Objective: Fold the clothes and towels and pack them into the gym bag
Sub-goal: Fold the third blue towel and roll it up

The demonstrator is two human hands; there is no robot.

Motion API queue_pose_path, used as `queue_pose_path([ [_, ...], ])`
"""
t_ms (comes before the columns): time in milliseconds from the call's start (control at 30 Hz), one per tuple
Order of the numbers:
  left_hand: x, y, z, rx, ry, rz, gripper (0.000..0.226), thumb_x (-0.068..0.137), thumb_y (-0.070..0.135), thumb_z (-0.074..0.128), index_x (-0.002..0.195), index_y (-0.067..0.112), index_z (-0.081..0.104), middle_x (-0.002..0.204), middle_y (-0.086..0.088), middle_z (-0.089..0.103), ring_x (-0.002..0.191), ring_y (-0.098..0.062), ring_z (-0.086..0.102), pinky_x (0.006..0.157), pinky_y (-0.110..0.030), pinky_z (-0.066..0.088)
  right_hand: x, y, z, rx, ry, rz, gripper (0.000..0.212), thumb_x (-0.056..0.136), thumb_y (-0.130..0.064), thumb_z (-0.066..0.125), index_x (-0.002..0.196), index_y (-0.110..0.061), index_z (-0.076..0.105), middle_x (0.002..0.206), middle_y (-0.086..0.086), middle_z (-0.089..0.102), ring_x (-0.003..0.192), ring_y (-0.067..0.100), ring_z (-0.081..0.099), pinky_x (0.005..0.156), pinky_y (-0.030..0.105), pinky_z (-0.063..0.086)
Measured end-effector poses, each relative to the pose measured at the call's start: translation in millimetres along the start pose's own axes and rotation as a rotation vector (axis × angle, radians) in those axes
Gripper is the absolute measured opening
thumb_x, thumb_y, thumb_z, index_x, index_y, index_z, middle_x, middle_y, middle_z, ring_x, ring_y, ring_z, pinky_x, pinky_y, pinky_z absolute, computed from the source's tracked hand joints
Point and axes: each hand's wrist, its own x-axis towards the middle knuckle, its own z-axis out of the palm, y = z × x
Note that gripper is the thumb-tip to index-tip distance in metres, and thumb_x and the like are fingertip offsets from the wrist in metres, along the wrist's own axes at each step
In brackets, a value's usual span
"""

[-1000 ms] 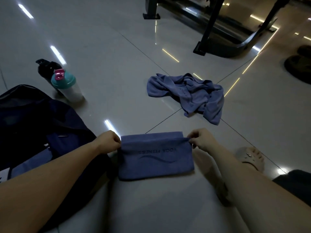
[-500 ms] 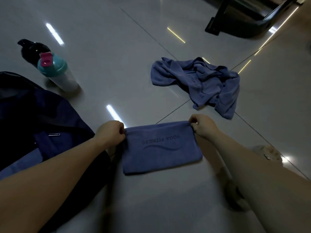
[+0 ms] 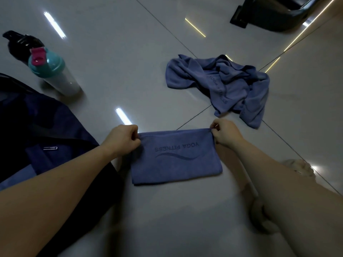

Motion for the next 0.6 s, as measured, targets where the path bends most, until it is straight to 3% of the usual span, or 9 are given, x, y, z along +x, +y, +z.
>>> queue_pose_path([
  [167, 14, 10, -6, -0.069, 0.030, -0.149, 0.017, 0.081, 0.024, 0.068, 0.071, 0.018, 0.057, 0.072, 0.000, 0.062, 0.070, -0.019, 0.057, 0.056, -0.029, 0.037, -2, 1, -2, 0.159, 0.011, 0.103, 0.014, 0.085, 0.000, 0.055, 0.083, -0.009, 0.065, 0.064, 0.012, 0.068, 0.063, 0.029, 0.068, 0.062, 0.033, 0.054],
  [333, 27, 14, -7, -0.079, 0.004, -0.284, 0.013, 0.086, 0.024, 0.066, 0.081, 0.014, 0.060, 0.085, -0.006, 0.065, 0.080, -0.024, 0.060, 0.067, -0.031, 0.042, 4, 1, -5, 0.161, -0.040, 0.121, 0.012, 0.086, 0.001, 0.054, 0.084, -0.005, 0.065, 0.058, 0.013, 0.067, 0.057, 0.028, 0.067, 0.063, 0.038, 0.056],
  [500, 28, 14, -3, -0.088, 0.003, -0.325, 0.010, 0.085, 0.018, 0.068, 0.088, 0.009, 0.066, 0.090, -0.010, 0.070, 0.082, -0.026, 0.064, 0.069, -0.033, 0.048, 13, -7, -4, 0.022, -0.023, 0.106, 0.011, 0.087, -0.006, 0.059, 0.083, -0.011, 0.068, 0.067, 0.009, 0.066, 0.070, 0.030, 0.067, 0.065, 0.036, 0.054],
  [600, 22, 14, 6, -0.050, 0.060, -0.299, 0.008, 0.088, 0.019, 0.064, 0.092, 0.013, 0.064, 0.093, -0.010, 0.068, 0.084, -0.028, 0.062, 0.069, -0.033, 0.044, 18, -11, 2, -0.050, -0.013, 0.107, 0.009, 0.085, -0.008, 0.059, 0.085, -0.013, 0.067, 0.084, 0.015, 0.070, 0.081, 0.036, 0.065, 0.070, 0.039, 0.054],
])
